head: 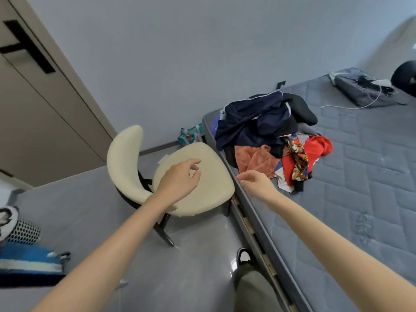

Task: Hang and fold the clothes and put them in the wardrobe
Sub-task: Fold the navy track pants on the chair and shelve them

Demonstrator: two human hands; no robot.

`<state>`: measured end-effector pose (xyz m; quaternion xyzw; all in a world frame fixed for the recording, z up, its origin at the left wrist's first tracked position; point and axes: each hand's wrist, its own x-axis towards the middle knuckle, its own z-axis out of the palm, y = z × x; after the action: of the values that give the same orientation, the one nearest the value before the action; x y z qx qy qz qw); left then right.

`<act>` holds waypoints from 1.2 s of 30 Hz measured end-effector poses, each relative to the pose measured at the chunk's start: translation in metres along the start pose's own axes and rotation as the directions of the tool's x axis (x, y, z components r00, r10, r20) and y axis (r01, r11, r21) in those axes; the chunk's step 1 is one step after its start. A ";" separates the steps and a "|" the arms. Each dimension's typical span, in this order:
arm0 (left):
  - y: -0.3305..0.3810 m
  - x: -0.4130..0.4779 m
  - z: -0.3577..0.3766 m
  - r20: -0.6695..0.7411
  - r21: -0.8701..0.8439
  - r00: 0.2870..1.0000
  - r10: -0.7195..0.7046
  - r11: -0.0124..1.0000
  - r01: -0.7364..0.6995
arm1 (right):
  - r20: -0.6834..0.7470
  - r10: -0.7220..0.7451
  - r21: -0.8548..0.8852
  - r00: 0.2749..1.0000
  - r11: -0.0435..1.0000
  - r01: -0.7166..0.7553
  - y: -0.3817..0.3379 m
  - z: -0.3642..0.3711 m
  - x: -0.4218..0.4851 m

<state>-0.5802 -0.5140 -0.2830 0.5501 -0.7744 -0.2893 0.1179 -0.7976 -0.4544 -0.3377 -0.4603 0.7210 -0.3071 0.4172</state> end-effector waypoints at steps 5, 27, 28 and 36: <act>0.025 0.095 0.021 0.016 -0.004 1.000 -0.007 1.000 0.007 | -0.044 0.012 0.005 0.999 1.000 -0.012 0.002 -0.052 0.090; -0.005 0.459 0.105 0.260 -0.211 0.965 -0.045 0.972 0.102 | -0.263 0.155 -0.468 0.952 0.842 -0.267 0.030 -0.128 0.416; -0.008 0.471 0.110 0.273 -0.194 0.961 -0.034 0.977 0.090 | -0.276 0.135 -0.518 0.951 0.813 -0.266 0.030 -0.127 0.429; -0.026 0.524 0.134 0.331 -0.145 0.944 0.013 0.989 0.037 | -0.238 0.095 -0.800 0.967 0.546 -0.251 0.044 -0.126 0.508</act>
<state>-0.8196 -0.9595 -0.4771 0.4881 -0.7560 -0.4353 0.0252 -1.0422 -0.8973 -0.4775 -0.5005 0.8544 0.0702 0.1205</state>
